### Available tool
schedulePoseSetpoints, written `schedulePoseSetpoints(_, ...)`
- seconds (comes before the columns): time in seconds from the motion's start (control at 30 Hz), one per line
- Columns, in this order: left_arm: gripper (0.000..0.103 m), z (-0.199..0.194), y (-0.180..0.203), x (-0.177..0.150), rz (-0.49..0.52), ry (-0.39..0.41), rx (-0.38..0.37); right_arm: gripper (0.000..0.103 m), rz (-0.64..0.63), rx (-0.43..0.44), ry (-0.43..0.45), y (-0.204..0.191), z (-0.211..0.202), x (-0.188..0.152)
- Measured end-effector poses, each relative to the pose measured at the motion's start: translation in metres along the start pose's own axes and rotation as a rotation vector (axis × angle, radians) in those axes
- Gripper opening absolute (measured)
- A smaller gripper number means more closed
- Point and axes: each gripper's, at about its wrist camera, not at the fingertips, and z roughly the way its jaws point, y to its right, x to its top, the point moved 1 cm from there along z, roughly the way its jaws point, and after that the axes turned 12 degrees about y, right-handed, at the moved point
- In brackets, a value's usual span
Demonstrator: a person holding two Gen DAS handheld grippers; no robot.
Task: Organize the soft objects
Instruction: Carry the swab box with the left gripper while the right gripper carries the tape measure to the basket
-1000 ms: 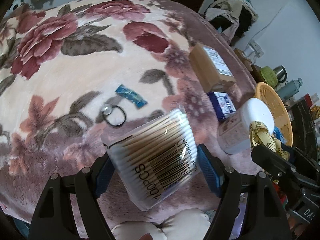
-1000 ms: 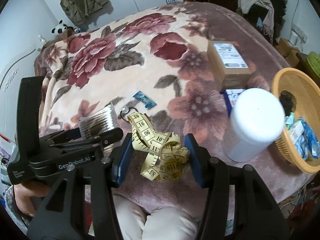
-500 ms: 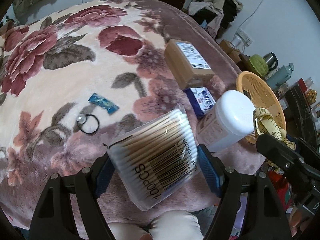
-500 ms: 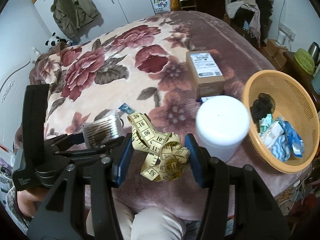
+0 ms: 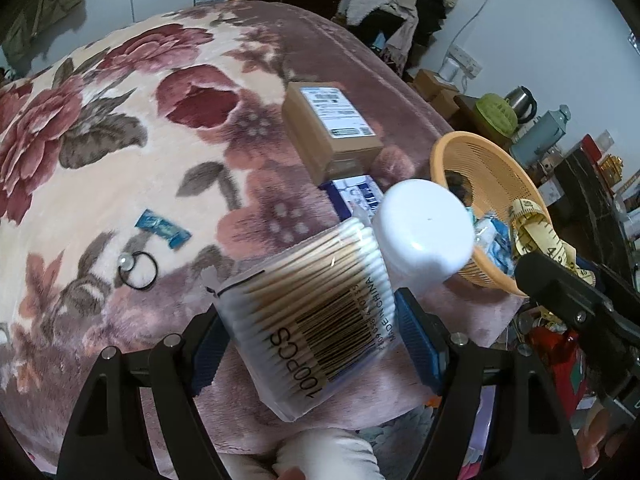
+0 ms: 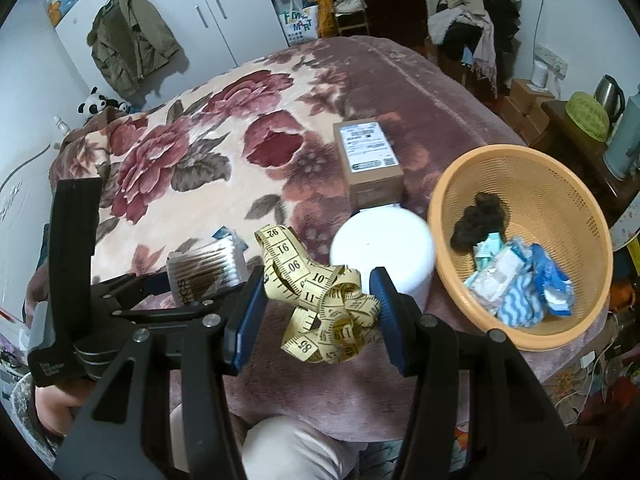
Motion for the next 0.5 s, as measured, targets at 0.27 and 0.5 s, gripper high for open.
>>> schedulePoseSetpoints(0.27,0.079,0.006,0.028,0.009,0.034,0.000,-0.022,0.053,0.016,-0.024,0.015,0.021,-0.008,0.005)
schedulePoseSetpoints(0.5,0.079,0.014,0.052,0.016,0.061,-0.007,-0.045,0.053,0.034,-0.049,0.030,0.043,-0.018,0.010)
